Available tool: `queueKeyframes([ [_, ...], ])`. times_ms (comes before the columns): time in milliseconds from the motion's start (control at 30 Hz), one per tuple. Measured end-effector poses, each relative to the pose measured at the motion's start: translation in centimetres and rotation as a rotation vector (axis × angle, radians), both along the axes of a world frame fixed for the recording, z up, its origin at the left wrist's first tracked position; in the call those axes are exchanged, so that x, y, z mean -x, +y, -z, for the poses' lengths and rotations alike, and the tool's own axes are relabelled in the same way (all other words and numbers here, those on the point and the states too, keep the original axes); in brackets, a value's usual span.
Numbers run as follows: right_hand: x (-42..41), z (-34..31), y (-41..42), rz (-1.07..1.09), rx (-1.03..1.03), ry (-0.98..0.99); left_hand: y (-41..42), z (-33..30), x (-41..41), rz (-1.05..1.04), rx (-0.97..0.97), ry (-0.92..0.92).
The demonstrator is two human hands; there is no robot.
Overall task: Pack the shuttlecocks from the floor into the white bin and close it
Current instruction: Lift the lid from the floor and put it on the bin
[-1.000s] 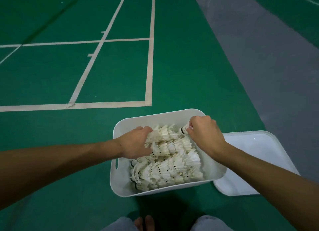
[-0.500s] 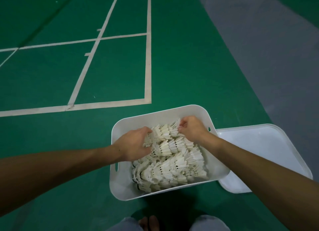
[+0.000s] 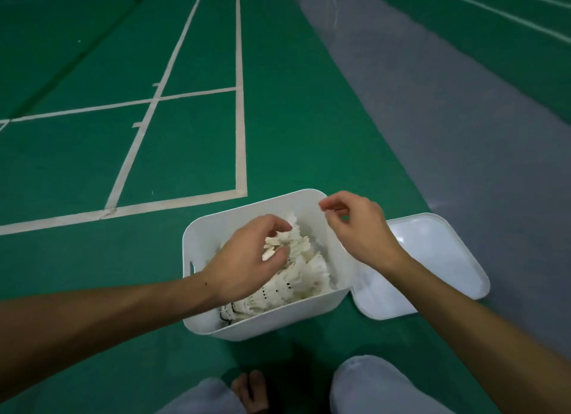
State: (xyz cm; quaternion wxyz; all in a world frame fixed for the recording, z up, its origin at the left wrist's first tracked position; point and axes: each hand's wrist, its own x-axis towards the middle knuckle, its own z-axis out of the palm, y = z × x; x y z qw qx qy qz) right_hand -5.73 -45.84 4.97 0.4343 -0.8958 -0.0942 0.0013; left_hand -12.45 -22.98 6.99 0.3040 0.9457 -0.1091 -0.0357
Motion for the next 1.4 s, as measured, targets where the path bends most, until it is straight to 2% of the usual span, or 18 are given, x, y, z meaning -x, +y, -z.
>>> queueKeyframes([
  [100,1.3,0.0,-4.7,0.122,-0.079,-0.093,-4.0,-2.7,3.2,0.123,0.071,-0.015],
  [167,1.9,0.9,-8.0,0.215,-0.106,-0.119,-6.1,-3.7,5.2,0.220,0.049,0.008],
  [300,2.5,5.9,-13.7,0.358,-0.084,-0.060,-10.4,-1.9,7.3,0.269,0.003,0.142],
  [400,2.4,9.5,-16.9,0.390,0.031,0.007,-15.3,2.6,7.1,0.122,0.124,0.266],
  [600,0.5,15.1,-22.2,0.395,0.396,0.224,-23.6,12.1,2.7,-0.370,0.428,0.468],
  [700,-0.7,17.0,-23.3,0.384,0.541,0.310,-24.6,15.6,0.4,-0.553,0.437,0.455],
  [800,-1.8,17.6,-23.9,0.372,0.593,0.390,-25.4,17.3,-1.3,-0.646,0.410,0.484],
  [967,-3.7,18.6,-24.5,0.456,0.469,0.493,-26.9,18.5,-3.2,-0.726,0.346,0.514],
  [1100,-3.6,17.9,-25.0,0.586,0.360,0.464,-27.2,18.0,-3.3,-0.775,0.460,0.460],
  [1267,-3.4,13.8,-26.5,0.696,0.196,0.242,-28.3,12.2,-3.1,-0.706,0.599,0.196],
  [1400,-4.2,7.4,-27.0,0.754,-0.045,0.042,-28.6,5.4,-3.6,-0.624,0.651,0.067],
])
